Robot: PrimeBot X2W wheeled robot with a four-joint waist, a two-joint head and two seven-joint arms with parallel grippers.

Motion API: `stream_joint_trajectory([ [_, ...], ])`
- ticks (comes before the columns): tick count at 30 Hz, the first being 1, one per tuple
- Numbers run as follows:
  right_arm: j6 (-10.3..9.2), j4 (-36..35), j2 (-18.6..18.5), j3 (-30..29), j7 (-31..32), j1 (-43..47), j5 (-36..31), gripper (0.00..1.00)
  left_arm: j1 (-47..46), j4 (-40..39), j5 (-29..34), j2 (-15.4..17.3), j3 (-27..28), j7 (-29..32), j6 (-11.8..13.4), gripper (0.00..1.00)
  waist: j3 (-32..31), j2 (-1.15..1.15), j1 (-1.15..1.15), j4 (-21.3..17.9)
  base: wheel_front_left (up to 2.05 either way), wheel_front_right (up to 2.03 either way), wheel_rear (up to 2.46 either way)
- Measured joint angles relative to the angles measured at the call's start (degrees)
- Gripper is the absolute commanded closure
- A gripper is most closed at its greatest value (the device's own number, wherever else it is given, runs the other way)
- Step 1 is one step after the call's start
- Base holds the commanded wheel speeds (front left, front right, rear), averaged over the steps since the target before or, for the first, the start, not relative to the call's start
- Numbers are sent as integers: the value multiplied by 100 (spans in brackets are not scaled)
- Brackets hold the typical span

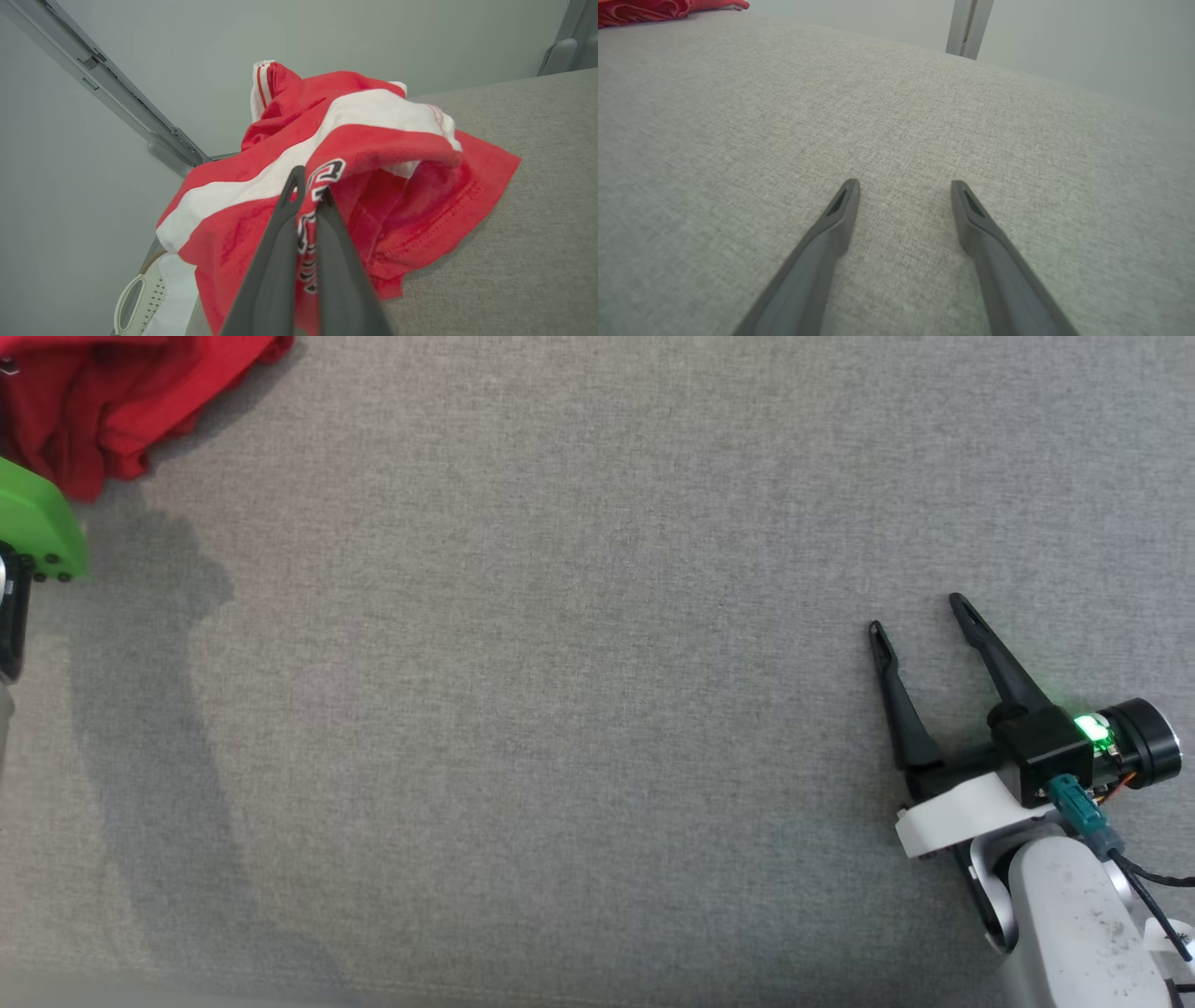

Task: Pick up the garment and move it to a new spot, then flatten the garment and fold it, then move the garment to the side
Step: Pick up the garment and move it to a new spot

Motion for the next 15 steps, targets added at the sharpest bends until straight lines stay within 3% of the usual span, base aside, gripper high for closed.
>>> stream_joint_trajectory([
  [15,-1,347,-8,153,2,8,728,0,-467,-699,480,526,-375,-62,-63,100,-881,0,0,-348,0,0,0],
])
